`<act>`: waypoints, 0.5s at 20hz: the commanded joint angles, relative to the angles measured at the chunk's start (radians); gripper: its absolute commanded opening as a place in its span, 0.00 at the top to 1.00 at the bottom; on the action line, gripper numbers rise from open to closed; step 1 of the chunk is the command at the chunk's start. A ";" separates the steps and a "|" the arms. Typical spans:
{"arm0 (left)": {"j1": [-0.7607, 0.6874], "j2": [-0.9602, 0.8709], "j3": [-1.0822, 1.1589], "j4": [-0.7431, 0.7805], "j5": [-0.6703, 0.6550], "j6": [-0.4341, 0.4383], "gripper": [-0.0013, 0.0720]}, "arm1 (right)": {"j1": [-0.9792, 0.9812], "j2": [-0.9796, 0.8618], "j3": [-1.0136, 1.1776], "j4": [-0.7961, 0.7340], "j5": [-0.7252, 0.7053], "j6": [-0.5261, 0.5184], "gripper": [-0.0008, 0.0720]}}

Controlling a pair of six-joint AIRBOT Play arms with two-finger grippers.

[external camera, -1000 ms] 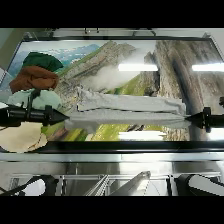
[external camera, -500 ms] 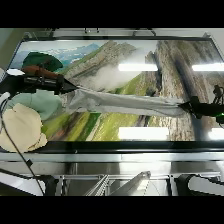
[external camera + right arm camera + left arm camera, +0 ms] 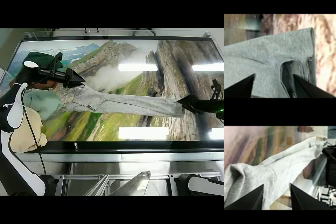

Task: Fold the shirts.

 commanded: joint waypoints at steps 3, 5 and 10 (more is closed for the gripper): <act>0.028 -0.021 0.185 -0.002 -0.103 -0.077 0.51 | -0.026 -0.024 0.069 -0.253 0.011 0.185 0.10; 0.021 -0.021 0.176 -0.001 -0.111 -0.080 0.51 | -0.002 -0.092 0.069 -0.205 0.045 0.185 0.10; -0.026 -0.021 0.090 -0.002 -0.126 -0.080 0.51 | 0.077 -0.188 0.070 -0.123 0.050 0.165 0.12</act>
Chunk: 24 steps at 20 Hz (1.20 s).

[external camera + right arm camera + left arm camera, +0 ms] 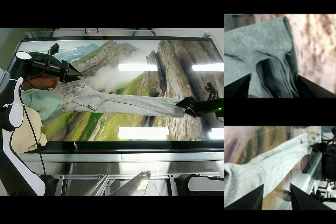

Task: Fold the shirts.

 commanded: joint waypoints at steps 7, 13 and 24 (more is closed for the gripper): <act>-0.178 -0.001 -0.103 0.002 0.059 0.001 0.95 | 0.032 -0.037 0.105 0.026 0.127 -0.019 0.97; -0.434 -0.002 -0.224 0.083 0.379 -0.058 0.98 | 0.032 0.000 0.251 0.050 0.377 -0.019 0.97; -0.588 -0.076 -0.163 0.097 0.456 -0.232 0.97 | 0.064 0.206 0.288 0.523 0.550 -0.094 0.97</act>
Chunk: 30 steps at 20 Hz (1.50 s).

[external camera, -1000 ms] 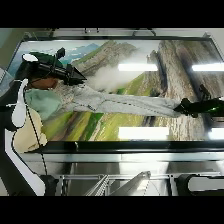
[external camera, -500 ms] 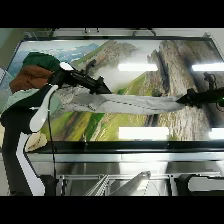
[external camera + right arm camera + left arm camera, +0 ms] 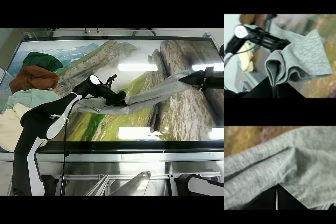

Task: Fold the shirts.

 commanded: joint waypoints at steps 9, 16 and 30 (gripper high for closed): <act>0.269 0.306 0.195 -0.330 -0.373 0.164 0.97 | 0.395 0.018 0.003 0.166 -0.332 0.015 0.97; 0.575 0.647 -0.171 -0.329 -0.442 0.304 0.97 | 0.919 -0.373 0.187 0.168 -0.846 -0.011 0.97; 0.738 0.900 -0.744 -0.332 -0.320 0.515 0.97 | 0.686 -0.392 0.422 -0.521 -0.290 0.451 0.69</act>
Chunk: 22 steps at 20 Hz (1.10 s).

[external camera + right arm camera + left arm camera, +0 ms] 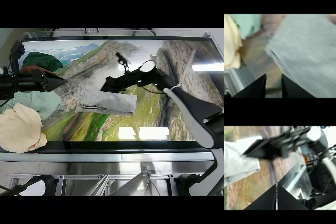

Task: Fold the shirts.

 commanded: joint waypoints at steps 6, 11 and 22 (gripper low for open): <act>0.019 0.038 -0.132 0.003 0.014 0.032 0.25 | -0.220 0.192 -0.291 -0.529 0.104 0.399 0.03; 0.019 0.039 -0.127 0.002 0.012 0.032 0.09 | -0.219 0.078 -0.369 -0.329 -0.054 0.348 0.03; 0.018 0.039 -0.127 0.001 0.013 0.032 0.12 | -0.208 0.022 -0.367 0.253 -0.029 -0.100 0.97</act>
